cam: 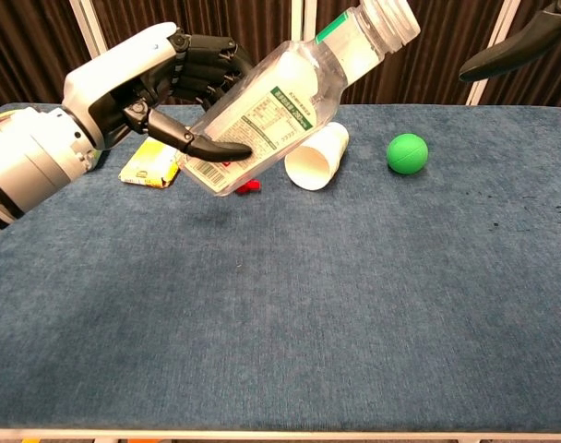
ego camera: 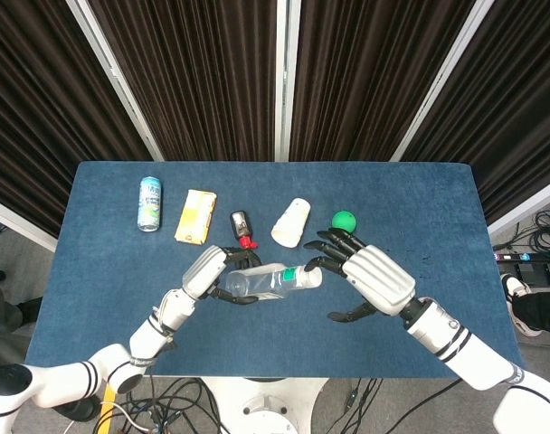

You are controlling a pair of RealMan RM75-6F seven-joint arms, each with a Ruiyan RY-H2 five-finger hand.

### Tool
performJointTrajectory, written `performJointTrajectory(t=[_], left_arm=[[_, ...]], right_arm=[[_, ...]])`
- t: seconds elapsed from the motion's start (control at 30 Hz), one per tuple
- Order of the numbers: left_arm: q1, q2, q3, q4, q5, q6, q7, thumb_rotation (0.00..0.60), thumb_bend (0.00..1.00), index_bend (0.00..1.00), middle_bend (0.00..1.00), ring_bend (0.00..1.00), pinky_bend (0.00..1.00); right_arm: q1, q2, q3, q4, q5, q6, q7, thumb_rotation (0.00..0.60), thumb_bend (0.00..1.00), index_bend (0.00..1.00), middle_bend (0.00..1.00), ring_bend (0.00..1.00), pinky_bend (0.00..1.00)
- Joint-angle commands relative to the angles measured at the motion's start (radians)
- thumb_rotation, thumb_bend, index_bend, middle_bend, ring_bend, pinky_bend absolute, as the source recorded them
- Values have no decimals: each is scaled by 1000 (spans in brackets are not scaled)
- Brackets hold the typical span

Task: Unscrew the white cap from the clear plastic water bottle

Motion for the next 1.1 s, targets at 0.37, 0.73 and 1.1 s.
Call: performJointTrajectory(t=[0.37,0.73,1.1], left_arm=[[-1,-5,4,7,-4,-1,-3,600,381,640,621,534,614],[-4,-3,8,0,4,4,-3,600,381,640,621,534,614],[-4,1,10,-12,5,6,2,600,381,642,622,534,615]], right_arm=[[-9,5,-19,-16,-30,16,-14,589,3,312,125,0,0],[-15,-53,14,16,18,87,-65,593,73,310,134,0,0],[-11,-112,27,37,75,106,-144,600,117,335,160,0,0]])
